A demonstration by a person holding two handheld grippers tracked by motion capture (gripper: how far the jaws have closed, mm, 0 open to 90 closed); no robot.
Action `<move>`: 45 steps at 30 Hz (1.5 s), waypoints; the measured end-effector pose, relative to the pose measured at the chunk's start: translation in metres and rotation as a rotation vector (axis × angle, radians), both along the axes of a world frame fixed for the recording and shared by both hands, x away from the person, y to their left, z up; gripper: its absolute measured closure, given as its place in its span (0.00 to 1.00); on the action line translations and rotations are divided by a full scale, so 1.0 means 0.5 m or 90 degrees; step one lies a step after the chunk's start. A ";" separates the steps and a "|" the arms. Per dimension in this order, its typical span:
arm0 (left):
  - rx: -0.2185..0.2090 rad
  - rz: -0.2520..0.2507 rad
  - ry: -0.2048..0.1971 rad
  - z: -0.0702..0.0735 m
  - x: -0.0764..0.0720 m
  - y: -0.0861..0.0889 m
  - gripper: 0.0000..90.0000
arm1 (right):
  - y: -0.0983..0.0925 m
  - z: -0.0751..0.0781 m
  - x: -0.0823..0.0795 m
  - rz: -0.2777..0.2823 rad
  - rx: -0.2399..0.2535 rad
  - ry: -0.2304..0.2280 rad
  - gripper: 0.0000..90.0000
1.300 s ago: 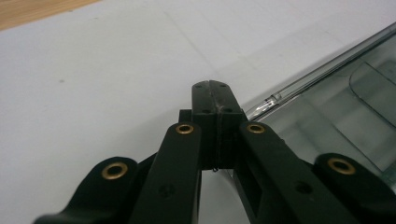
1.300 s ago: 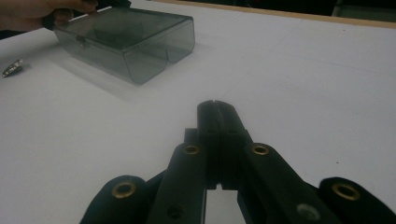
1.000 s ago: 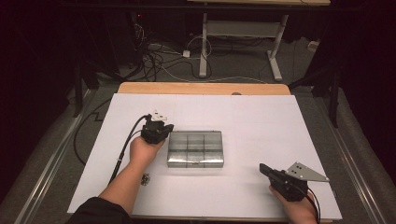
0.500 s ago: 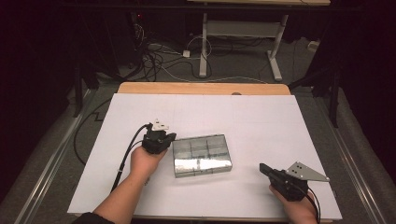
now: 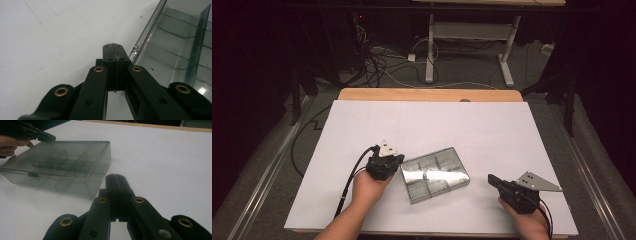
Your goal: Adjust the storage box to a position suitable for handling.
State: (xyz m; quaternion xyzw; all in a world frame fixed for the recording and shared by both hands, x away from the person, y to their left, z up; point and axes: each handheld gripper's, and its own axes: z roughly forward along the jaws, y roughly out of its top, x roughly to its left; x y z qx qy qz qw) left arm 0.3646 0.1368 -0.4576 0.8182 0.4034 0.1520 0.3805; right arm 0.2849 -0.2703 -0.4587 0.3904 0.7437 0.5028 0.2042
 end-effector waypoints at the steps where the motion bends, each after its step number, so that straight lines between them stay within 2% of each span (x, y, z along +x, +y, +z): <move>1: -0.007 0.002 0.005 0.000 0.001 0.003 0.97 | 0.003 0.002 0.000 0.002 0.000 0.000 1.00; 4: -0.013 0.007 -0.002 0.003 -0.004 0.007 0.97 | 0.010 0.007 0.000 0.008 0.010 0.006 1.00; 8: -0.008 0.009 -0.008 0.013 -0.023 0.018 0.97 | 0.023 0.007 0.008 0.015 0.004 0.011 1.00; 13: -0.017 0.007 -0.015 0.022 -0.069 0.046 0.97 | 0.042 0.001 0.032 0.009 -0.008 0.030 1.00; 15: -0.032 0.005 -0.003 0.020 -0.091 0.060 0.97 | 0.058 -0.003 0.050 0.007 -0.026 0.040 1.00; 18: -0.033 0.002 -0.002 0.011 -0.125 0.078 0.97 | 0.073 -0.006 0.064 0.010 -0.042 0.047 1.00; 21: -0.070 0.007 0.016 0.000 -0.142 0.099 0.97 | 0.080 -0.011 0.068 0.012 -0.055 0.055 1.00; 23: -0.080 -0.005 0.018 0.001 -0.150 0.108 0.97 | 0.086 -0.016 0.070 0.008 -0.069 0.065 1.00; 25: -0.053 -0.017 -0.001 0.000 -0.153 0.105 0.97 | 0.086 -0.016 0.070 0.009 -0.068 0.066 1.00; 26: -0.034 -0.019 -0.002 -0.006 -0.150 0.101 0.97 | 0.086 -0.016 0.070 0.010 -0.069 0.065 1.00; 29: -0.037 -0.033 0.028 -0.024 -0.138 0.096 0.97 | 0.093 -0.020 0.071 0.014 -0.088 0.068 1.00; 31: -0.029 -0.038 0.027 -0.027 -0.137 0.091 0.97 | 0.095 -0.020 0.069 0.013 -0.093 0.070 1.00; 37: -0.036 -0.046 0.028 -0.026 -0.139 0.083 0.97 | 0.103 -0.025 0.067 0.035 -0.111 0.071 1.00; 40: -0.041 -0.045 0.033 -0.027 -0.138 0.082 0.97 | 0.105 -0.025 0.064 0.034 -0.118 0.069 1.00; 45: -0.031 -0.052 0.037 -0.028 -0.137 0.080 0.97 | 0.103 -0.027 0.060 0.039 -0.117 0.075 1.00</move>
